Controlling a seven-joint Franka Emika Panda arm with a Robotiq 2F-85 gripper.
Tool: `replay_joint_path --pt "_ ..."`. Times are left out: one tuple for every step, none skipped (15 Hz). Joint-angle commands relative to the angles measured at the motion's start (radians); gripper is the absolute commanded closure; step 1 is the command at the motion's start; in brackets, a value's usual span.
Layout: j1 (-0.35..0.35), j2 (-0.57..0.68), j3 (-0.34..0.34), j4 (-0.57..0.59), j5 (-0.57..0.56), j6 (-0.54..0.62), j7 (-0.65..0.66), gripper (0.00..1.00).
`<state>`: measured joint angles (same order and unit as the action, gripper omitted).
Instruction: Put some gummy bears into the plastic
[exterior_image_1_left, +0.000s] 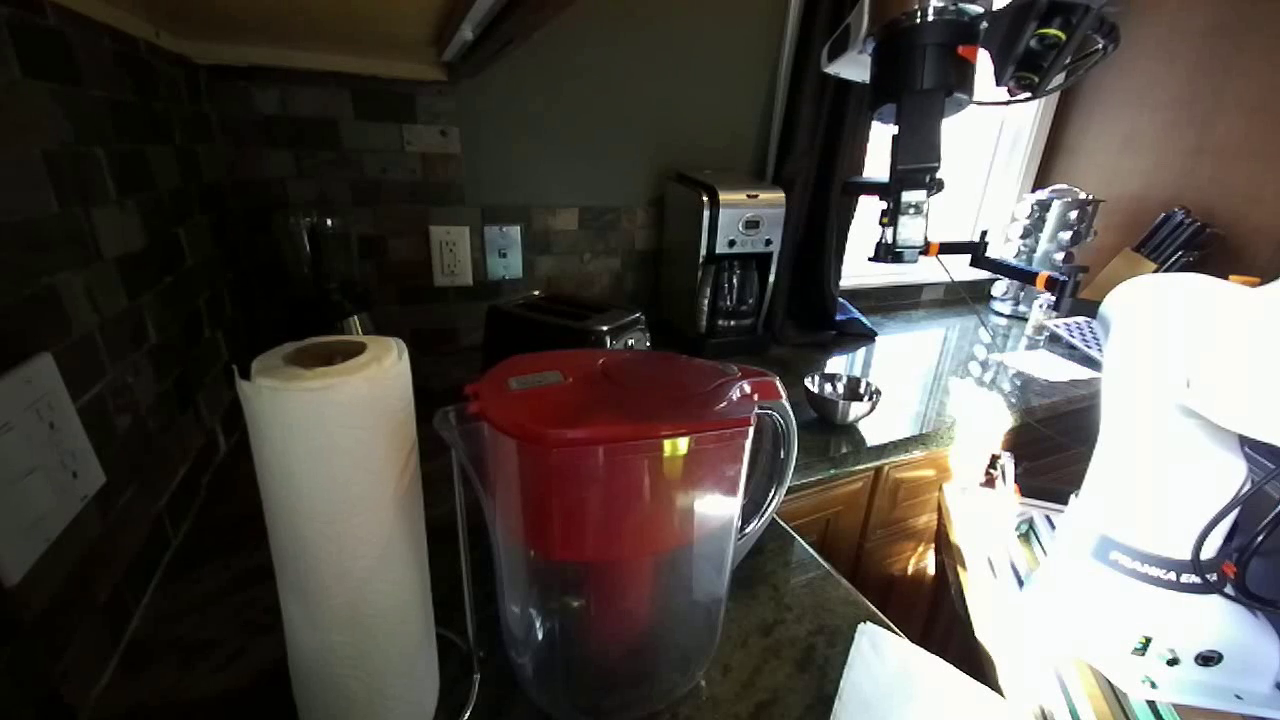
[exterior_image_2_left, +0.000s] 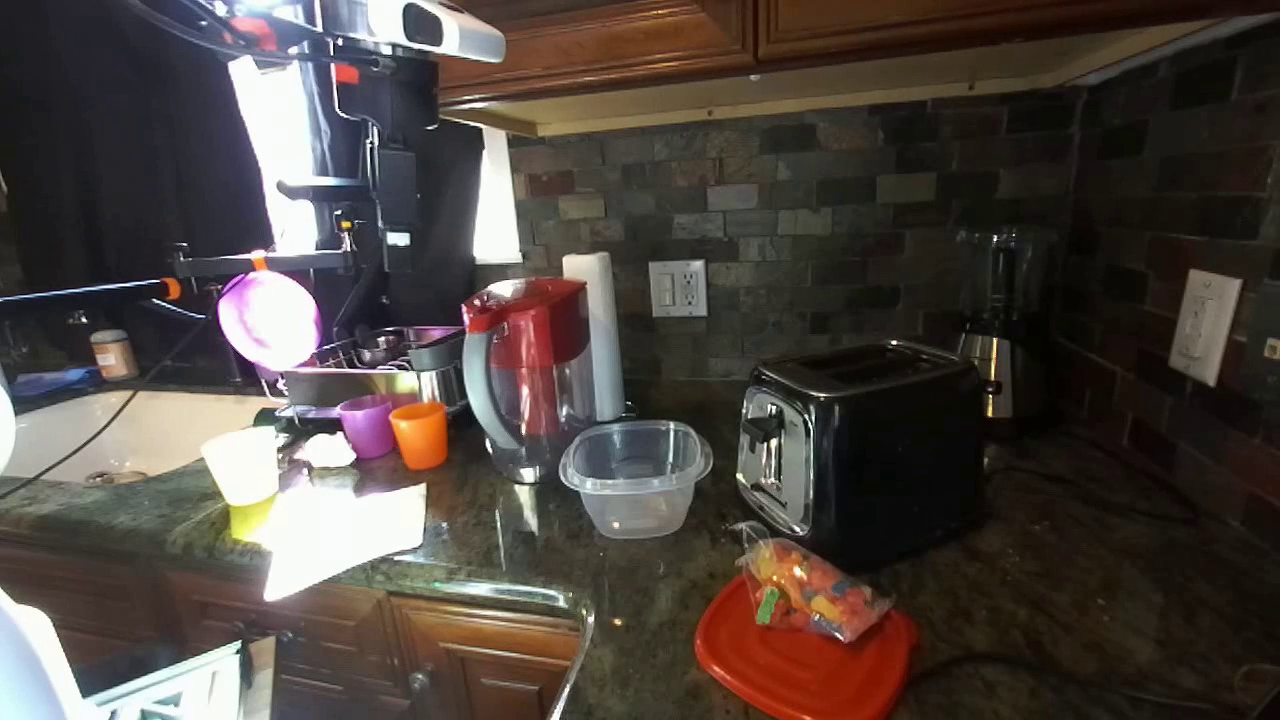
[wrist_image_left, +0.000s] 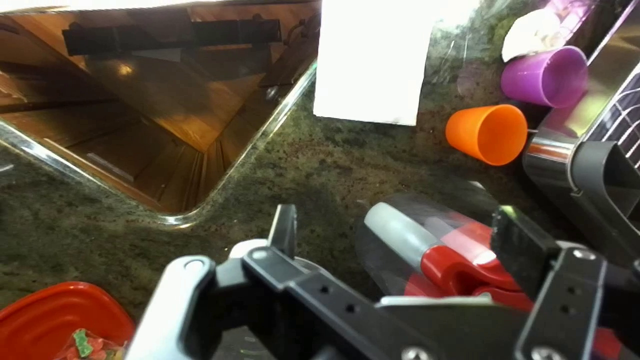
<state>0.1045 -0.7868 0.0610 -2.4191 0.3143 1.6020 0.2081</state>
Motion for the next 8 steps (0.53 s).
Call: replay_joint_path --pt "-0.082 -0.084 0.004 -0.106 -0.059 0.131 -0.050 0.00" --pt "-0.096 -0.095 -0.009 -0.134 -0.069 0.190 -0.070 0.00" --pt "-0.106 -0.109 -0.021 -0.164 -0.080 0.266 -0.099 0.00" --pt "-0.111 -0.117 -0.036 -0.194 -0.091 0.335 -0.134 0.00" --pt "-0.113 -0.117 -0.054 -0.221 -0.102 0.400 -0.178 0.00" --pt "-0.115 -0.116 -0.071 -0.248 -0.115 0.473 -0.223 0.00" --pt "-0.118 -0.105 -0.092 -0.272 -0.126 0.548 -0.259 0.00" --pt "-0.116 -0.093 -0.115 -0.288 -0.126 0.588 -0.283 0.00"
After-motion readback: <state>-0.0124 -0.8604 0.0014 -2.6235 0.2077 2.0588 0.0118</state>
